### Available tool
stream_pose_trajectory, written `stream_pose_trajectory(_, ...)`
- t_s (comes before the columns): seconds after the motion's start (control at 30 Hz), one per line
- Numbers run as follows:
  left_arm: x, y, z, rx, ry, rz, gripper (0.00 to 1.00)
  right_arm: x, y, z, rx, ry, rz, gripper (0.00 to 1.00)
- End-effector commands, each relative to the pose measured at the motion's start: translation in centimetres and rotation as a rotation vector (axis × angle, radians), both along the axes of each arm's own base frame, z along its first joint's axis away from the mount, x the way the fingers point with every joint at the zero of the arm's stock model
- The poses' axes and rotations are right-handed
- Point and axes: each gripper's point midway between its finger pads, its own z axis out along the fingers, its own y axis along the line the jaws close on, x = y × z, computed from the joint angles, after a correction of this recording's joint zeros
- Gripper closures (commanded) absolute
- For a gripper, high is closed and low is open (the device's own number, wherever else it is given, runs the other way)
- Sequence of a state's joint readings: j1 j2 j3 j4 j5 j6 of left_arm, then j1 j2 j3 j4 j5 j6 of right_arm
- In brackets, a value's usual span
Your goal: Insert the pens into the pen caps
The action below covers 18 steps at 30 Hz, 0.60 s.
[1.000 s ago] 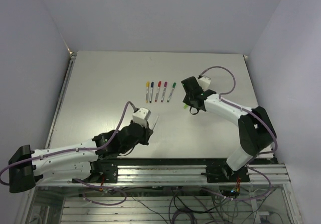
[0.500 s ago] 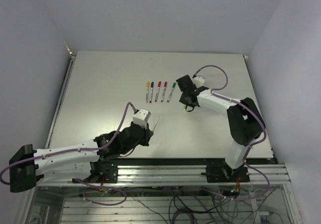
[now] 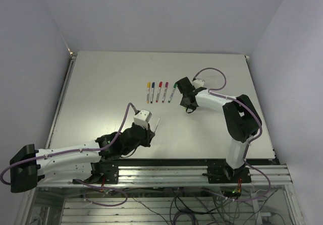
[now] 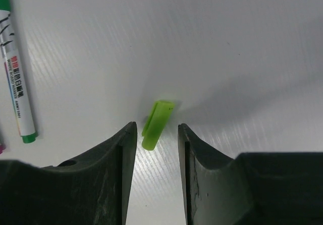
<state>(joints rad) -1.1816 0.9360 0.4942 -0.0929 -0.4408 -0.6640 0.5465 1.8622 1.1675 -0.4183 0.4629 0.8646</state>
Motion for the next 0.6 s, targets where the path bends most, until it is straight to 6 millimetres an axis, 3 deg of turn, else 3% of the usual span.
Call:
stream_pose_trajectory(0.0, 0.1, -0.3, 0.7, -0.053, -0.007, 0.005, 0.93, 0.9, -0.5, -0.1, -0.02, 0.002, -0.014, 0.62)
stream_pose_trajectory(0.2, 0.2, -0.4, 0.6, -0.052, -0.009, 0.008, 0.93, 0.8, -0.8, -1.4, -0.036, 0.033, -0.018, 0.64)
stream_pose_trajectory(0.37, 0.3, -0.6, 0.6, -0.056, -0.008, 0.007, 0.93, -0.1, -1.3, -2.5, -0.052, 0.074, -0.029, 0.81)
stream_pose_trajectory(0.47, 0.3, -0.7, 0.6, -0.059, -0.008, 0.008, 0.93, -1.2, -1.6, -3.3, -0.048, 0.108, -0.03, 1.0)
stream_pose_trajectory(0.57, 0.3, -0.9, 0.5, -0.055, -0.008, 0.003, 0.93, -1.9, -1.5, -3.1, -0.025, 0.106, -0.016, 1.0)
